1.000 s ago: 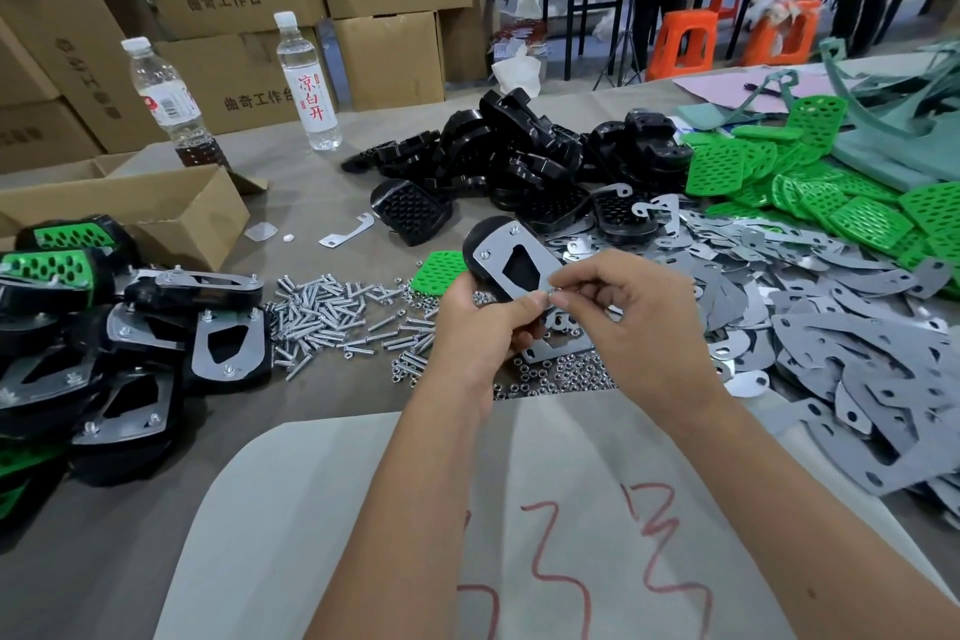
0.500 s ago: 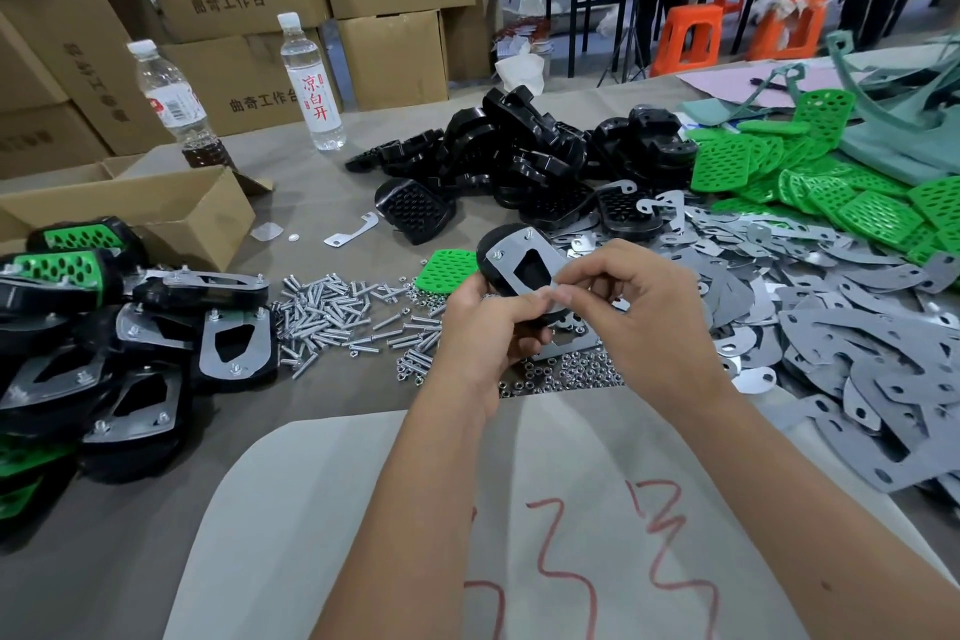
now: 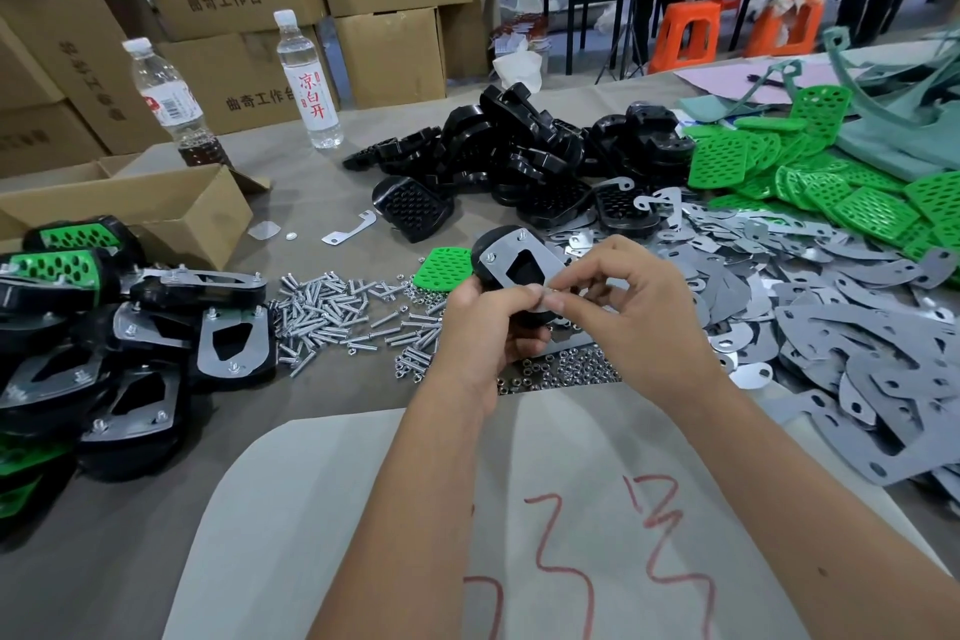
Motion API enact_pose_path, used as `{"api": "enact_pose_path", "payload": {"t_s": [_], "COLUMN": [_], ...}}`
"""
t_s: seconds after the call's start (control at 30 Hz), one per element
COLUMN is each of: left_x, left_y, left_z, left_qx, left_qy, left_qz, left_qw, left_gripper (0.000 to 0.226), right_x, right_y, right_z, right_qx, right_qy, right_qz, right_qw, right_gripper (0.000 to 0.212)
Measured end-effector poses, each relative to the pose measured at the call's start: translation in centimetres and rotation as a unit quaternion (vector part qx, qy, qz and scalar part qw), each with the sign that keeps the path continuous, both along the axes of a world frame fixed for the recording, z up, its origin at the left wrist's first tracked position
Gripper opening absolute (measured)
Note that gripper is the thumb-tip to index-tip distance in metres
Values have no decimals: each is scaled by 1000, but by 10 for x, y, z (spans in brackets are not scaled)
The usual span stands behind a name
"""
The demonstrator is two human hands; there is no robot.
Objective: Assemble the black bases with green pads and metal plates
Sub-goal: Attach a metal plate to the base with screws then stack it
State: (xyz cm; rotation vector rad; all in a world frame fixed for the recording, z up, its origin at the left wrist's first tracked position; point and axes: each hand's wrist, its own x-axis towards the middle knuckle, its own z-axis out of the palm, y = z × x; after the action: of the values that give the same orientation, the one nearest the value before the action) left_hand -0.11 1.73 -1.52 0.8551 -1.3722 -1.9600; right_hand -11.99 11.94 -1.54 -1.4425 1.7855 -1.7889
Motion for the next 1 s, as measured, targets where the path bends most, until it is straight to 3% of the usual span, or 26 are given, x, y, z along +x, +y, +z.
{"api": "enact_pose_path", "payload": {"t_s": [0.23,0.83,1.0], "left_x": [2,0,-1], "left_y": [0,2,4], "left_z": [1,-1,-1], "left_qx": [10,-11,-21], "left_qy": [13,7,-1], "left_qz": [-6,6,7], "left_qw": [1000,1000,1000], "left_gripper": [27,12,13], "right_x": [-3,-1,0], "right_y": [0,1,1], "right_z": [-2,0,-3], "right_qx": [-4,22,16], "right_qy": [-30,-48,-43], "right_qz": [5,-15,-37], "right_qw": [1000,998,998], "right_gripper": [10,12,21]}}
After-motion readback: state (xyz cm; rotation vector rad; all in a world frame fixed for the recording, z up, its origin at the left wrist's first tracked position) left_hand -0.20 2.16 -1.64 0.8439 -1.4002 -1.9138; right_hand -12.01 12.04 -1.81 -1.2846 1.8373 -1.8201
